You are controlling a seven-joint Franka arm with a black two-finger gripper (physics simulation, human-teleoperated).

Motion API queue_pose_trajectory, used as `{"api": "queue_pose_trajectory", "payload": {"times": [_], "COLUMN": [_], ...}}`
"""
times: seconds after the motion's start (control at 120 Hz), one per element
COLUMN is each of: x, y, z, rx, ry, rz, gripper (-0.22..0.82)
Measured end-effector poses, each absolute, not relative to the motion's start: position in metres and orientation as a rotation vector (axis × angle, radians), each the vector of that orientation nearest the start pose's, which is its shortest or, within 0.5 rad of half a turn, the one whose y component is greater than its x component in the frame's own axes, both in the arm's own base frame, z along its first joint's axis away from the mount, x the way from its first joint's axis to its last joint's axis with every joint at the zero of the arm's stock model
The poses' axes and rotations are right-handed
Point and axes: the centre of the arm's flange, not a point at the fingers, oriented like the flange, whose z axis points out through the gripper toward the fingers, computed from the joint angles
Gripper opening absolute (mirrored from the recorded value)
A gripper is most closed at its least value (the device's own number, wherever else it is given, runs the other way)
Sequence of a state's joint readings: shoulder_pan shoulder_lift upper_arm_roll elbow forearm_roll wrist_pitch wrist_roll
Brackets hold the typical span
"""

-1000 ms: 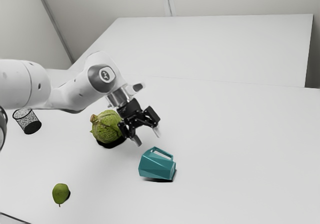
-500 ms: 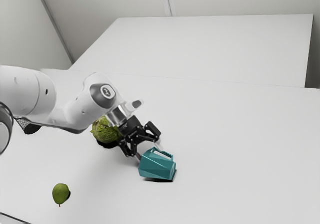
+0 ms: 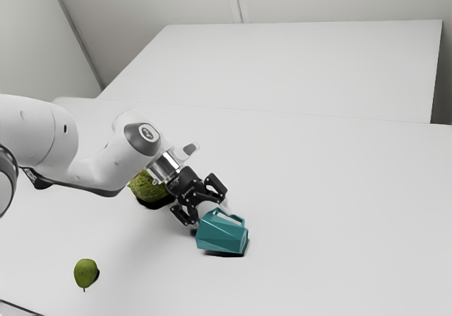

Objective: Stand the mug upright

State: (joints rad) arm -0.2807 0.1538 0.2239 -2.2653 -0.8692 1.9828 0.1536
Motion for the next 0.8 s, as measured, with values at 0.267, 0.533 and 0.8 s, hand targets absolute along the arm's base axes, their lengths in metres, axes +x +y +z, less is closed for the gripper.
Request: {"api": "queue_pose_trajectory", "payload": {"times": [0.267, 0.533, 0.8], "x": [0.495, 0.496, 0.497], "y": [-0.077, -0.083, -0.084], "z": [0.282, 0.284, 0.298], "rx": [2.366, 2.339, 2.334], "ry": [0.39, 0.378, 0.347], "rz": [-0.434, -0.414, -0.377], "gripper": [0.33, 0.06, -0.11]}}
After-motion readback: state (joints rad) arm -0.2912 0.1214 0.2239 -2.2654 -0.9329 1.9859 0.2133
